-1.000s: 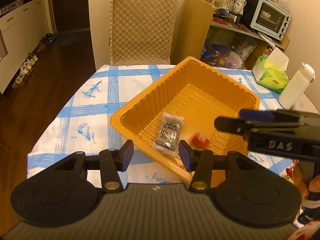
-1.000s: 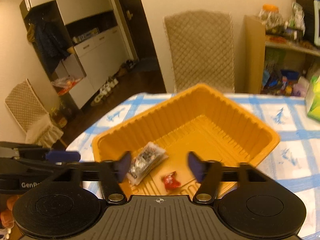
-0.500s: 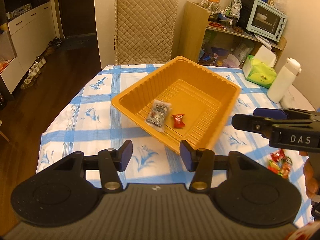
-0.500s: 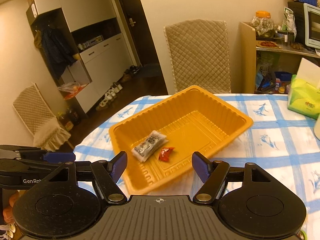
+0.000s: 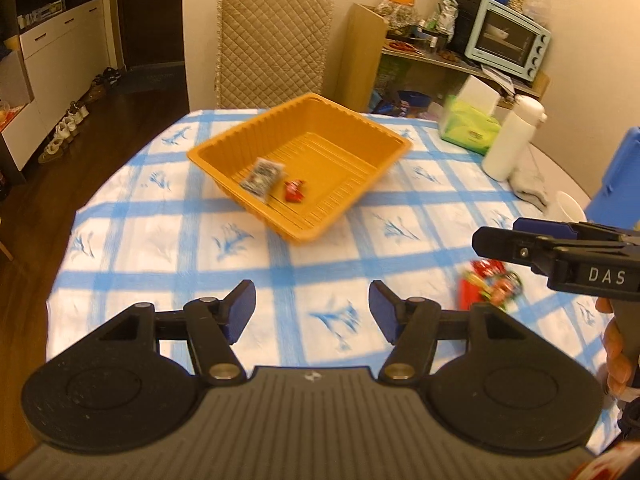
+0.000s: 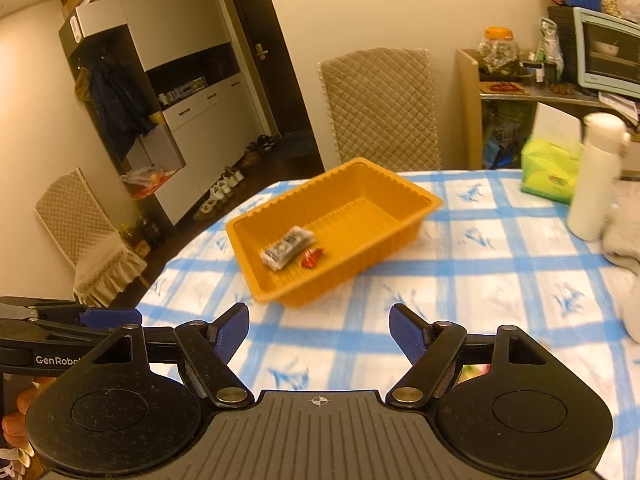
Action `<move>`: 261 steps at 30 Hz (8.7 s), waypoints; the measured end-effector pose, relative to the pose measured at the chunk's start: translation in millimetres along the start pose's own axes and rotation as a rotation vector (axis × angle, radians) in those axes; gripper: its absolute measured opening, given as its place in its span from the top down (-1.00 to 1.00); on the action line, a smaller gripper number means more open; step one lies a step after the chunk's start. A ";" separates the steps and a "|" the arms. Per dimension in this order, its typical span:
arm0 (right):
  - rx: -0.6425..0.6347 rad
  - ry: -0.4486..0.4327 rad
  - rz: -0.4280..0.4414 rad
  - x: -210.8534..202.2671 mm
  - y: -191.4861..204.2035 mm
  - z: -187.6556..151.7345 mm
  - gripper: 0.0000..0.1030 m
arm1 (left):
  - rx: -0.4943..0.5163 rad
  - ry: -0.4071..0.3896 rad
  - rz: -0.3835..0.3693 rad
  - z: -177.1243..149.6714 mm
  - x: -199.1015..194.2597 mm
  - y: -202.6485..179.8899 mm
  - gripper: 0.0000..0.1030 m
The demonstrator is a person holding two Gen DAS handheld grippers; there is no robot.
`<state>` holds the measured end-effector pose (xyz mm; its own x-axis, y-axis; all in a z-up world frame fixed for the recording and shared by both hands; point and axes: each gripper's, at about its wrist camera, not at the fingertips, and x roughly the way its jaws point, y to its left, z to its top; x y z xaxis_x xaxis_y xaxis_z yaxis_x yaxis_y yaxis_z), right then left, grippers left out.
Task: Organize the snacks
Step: 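Withdraw both tools from the tray back toward the snack pile, then grasp the green-wrapped candy with the left tool and lift it, then grasp the red packet with gold text with the right tool while the left tool holds the green candy, then carry both snacks over the orange tray and open both tools to drop them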
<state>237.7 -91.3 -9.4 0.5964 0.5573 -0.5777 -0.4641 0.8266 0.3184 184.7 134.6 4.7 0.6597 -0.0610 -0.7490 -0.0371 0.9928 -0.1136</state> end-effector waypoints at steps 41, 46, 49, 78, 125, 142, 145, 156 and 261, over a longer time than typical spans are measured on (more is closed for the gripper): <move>0.082 0.200 -0.173 -82.2 -94.3 -127.6 -0.50 | 0.183 0.142 -0.121 -121.0 22.4 -127.0 -0.19; 0.090 0.216 -0.186 -77.6 -99.9 -135.1 -0.50 | 0.230 0.146 -0.128 -124.6 33.1 -135.1 -0.19; 0.091 0.222 -0.188 -75.0 -101.9 -138.5 -0.50 | 0.256 0.145 -0.132 -125.4 39.8 -138.4 -0.18; 0.186 0.231 -0.272 -76.0 -119.8 -146.1 -0.50 | 0.483 0.158 -0.216 -111.7 107.7 -159.1 0.14; -0.251 0.261 0.023 31.2 -76.8 -104.2 -0.28 | 0.115 0.139 -0.045 -109.9 62.1 -26.9 0.63; -0.352 0.324 0.060 46.7 -64.7 -92.2 -0.19 | 0.085 0.134 -0.032 -106.5 60.2 -14.0 0.63; -0.321 0.346 0.074 47.8 -65.9 -94.0 -0.19 | 0.075 0.134 -0.028 -107.7 59.2 -10.5 0.63; -0.284 0.362 -0.004 41.7 -57.0 -112.8 0.15 | 0.064 0.129 -0.022 -107.6 58.7 -5.5 0.63; 0.016 0.130 -0.047 236.3 -68.4 113.6 0.41 | 0.060 -0.005 -0.060 156.0 220.4 32.4 0.62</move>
<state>484.8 -7.3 -82.4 0.5268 0.5037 -0.6846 -0.4261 0.8535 0.3001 446.0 169.3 -62.3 0.6632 -0.1200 -0.7388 0.0477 0.9918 -0.1183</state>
